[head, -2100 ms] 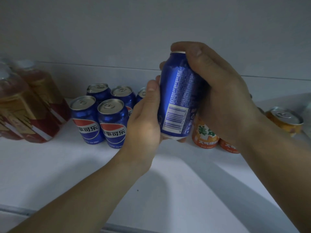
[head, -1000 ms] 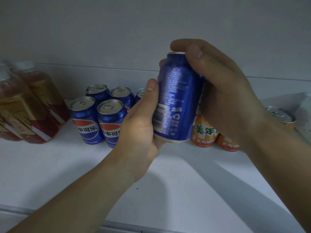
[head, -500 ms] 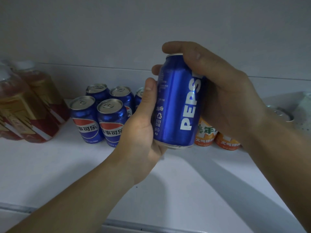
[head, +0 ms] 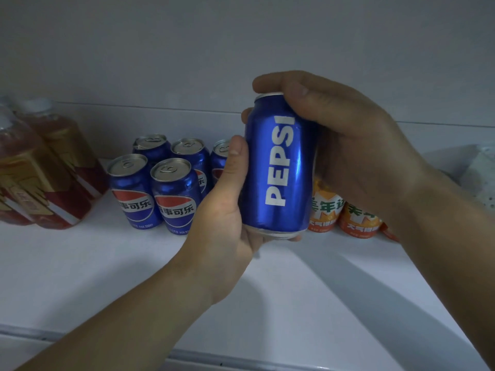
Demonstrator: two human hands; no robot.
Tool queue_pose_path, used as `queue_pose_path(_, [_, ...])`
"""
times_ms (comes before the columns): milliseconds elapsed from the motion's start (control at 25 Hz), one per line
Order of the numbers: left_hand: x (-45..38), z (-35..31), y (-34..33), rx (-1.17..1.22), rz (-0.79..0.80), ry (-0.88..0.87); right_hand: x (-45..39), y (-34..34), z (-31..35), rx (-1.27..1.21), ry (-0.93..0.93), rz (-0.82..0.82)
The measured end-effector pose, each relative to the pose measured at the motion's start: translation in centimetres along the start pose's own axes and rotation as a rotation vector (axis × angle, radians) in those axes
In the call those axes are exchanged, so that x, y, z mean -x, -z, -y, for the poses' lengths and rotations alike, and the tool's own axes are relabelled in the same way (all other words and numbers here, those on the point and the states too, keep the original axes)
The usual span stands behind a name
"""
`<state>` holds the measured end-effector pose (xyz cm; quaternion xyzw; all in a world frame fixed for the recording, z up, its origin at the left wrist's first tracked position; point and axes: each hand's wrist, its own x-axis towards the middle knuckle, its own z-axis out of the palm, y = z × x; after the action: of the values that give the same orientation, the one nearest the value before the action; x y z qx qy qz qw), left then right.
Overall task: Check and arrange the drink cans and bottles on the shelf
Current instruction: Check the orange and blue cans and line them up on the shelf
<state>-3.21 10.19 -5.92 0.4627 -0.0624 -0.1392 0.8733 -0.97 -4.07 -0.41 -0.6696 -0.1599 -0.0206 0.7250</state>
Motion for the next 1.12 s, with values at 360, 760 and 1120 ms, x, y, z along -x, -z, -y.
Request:
queue_pose_path(360, [-0.41, 0.06, -0.4, 0.023, -0.094, 0.019, -0.12, -0.02, 0.64, 0.058, 0.041, -0.021])
queue_pose_path(760, [-0.03, -0.22, -0.44, 0.019, -0.076, 0.018, 0.06, 0.02, 0.92, 0.06, 0.043, -0.009])
queue_pose_path(1120, [0.22, -0.28, -0.64, 0.045, -0.089, 0.032, 0.06, 0.41, 0.83, 0.135, 0.03, 0.017])
